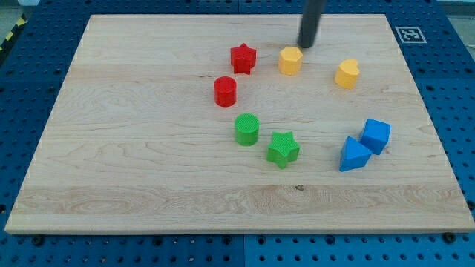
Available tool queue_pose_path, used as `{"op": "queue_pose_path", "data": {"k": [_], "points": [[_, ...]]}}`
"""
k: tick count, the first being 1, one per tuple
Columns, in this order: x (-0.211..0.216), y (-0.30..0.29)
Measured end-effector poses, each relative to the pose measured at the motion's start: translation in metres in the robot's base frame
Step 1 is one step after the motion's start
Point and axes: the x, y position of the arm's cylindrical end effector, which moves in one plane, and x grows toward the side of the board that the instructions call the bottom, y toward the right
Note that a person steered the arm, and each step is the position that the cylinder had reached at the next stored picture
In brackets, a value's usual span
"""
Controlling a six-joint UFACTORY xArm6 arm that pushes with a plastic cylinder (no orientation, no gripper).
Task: Nudge the yellow heart right a bit
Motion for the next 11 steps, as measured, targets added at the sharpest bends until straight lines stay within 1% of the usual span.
{"op": "queue_pose_path", "data": {"k": [2, 4, 5, 6, 8, 9, 10, 11], "points": [[0.025, -0.010], [0.047, -0.046], [0.053, -0.041], [0.063, -0.021], [0.095, -0.005], [0.094, 0.019], [0.099, 0.067], [0.128, 0.078]]}}
